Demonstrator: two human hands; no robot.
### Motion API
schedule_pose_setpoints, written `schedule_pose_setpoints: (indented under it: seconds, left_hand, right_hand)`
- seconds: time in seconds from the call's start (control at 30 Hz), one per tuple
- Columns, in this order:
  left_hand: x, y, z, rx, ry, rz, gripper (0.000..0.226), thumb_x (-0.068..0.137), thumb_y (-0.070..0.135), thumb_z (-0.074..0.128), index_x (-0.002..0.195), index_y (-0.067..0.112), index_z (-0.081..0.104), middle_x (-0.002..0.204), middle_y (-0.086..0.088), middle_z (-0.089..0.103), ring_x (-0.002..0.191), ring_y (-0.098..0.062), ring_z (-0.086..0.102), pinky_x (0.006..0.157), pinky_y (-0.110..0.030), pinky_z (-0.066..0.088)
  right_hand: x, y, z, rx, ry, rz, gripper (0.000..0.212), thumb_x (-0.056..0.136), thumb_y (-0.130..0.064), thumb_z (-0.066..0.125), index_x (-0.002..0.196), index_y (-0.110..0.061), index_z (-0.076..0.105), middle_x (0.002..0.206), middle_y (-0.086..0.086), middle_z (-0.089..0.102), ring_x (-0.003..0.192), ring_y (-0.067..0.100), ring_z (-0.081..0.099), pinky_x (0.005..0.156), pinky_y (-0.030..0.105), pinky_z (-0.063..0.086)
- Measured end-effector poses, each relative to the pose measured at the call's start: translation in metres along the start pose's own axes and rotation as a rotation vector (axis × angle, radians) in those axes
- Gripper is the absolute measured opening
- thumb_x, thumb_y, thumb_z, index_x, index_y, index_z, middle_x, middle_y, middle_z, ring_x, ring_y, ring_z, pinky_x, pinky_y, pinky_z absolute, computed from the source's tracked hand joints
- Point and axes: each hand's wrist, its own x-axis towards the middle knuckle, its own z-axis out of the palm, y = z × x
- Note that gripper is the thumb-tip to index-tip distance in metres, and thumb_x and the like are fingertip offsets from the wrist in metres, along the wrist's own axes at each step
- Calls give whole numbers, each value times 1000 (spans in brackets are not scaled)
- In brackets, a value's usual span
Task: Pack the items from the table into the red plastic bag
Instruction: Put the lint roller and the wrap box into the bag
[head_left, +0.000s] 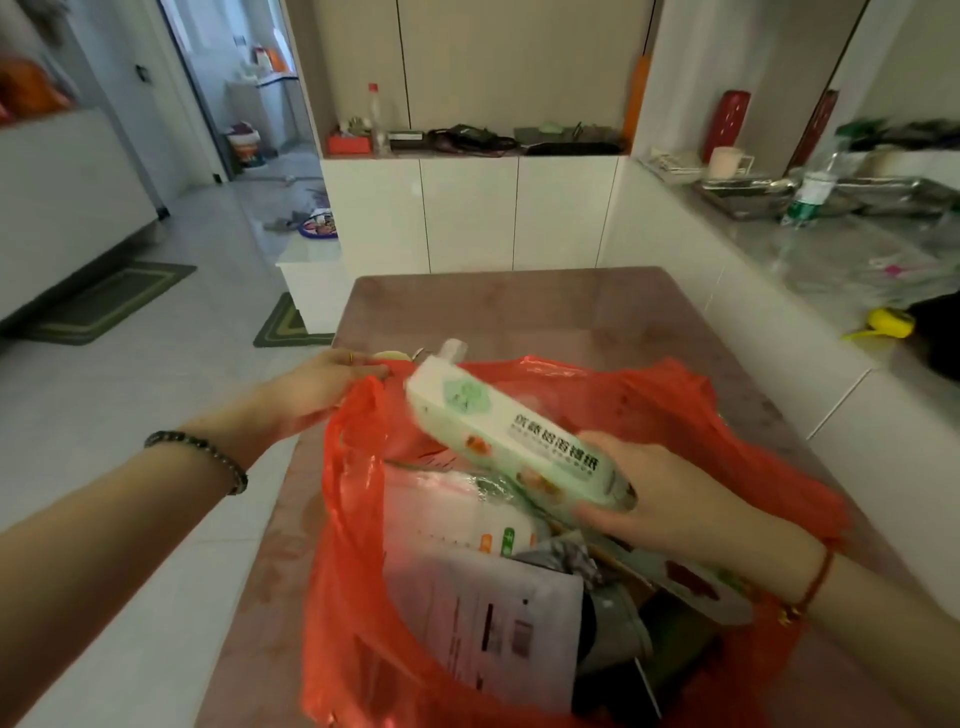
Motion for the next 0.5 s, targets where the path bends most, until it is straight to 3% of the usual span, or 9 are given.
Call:
schedule_pose_setpoints:
  seconds: [0.07,0.13,0.2,0.27,0.3,0.37,0.43,0.47,0.5]
  left_hand:
    - [4,-4,-3,-98,11,-25,36,93,9,45,72,14,74,75,-6,61,59,-13,58,56,-19,51]
    - [8,-5,-3,-171,12,-56,28,93,11,46,81,14,71,72,-6,63,58,-13,58,59,-22,51]
    - [8,-1,2,-203,-1,-69,22,94,10,44,83,12,63,53,2,65,45,-7,60,51,-19,52]
    - [9,0,6,-225,8,-61,20,94,10,44,81,14,60,45,4,61,38,-4,57,48,-17,52]
    - [9,1,7,-235,12,-53,19,94,11,45,81,15,60,47,4,61,38,-4,57,49,-18,52]
    - [12,0,6,-252,21,-42,16,93,13,47,84,16,61,51,6,62,41,-4,58,53,-21,54]
    - [14,0,6,-255,17,-30,16,93,14,48,85,16,62,51,7,63,41,-4,59,53,-22,55]
    - [14,0,7,-249,14,-23,16,92,14,48,85,16,62,52,8,63,42,-4,59,52,-23,56]
    - [15,0,8,-261,17,-14,16,92,13,48,84,16,61,54,8,63,43,-4,59,52,-22,57]
  right_hand:
    - [-4,15,5,-94,-113,38,64,82,-51,54,138,-28,32,127,-5,55,108,12,56,88,30,49]
    - [-4,13,3,-66,-136,15,74,79,-72,34,140,-29,33,128,-5,52,115,12,52,94,28,46]
    - [-3,19,-3,-127,115,-16,85,74,-80,15,129,-25,50,126,-1,54,114,16,51,97,30,44]
    - [4,39,-14,-359,463,77,63,83,-62,42,127,-18,52,134,14,49,121,34,48,103,48,37]
    - [7,49,-23,-437,519,224,64,81,-51,55,134,-18,43,141,18,42,127,40,42,105,52,31]
    - [8,69,-40,-432,356,482,74,78,-42,64,140,-17,32,139,19,44,127,35,43,102,43,35]
    - [6,83,-50,-188,165,528,40,83,-31,62,115,-8,56,95,6,70,91,11,66,75,19,46]
    - [7,90,-55,-23,160,472,18,86,-22,60,93,-6,64,66,-5,67,63,1,65,56,9,44]
    - [6,94,-64,168,182,444,14,87,-14,59,74,-8,63,49,-12,55,44,-1,55,42,5,36]
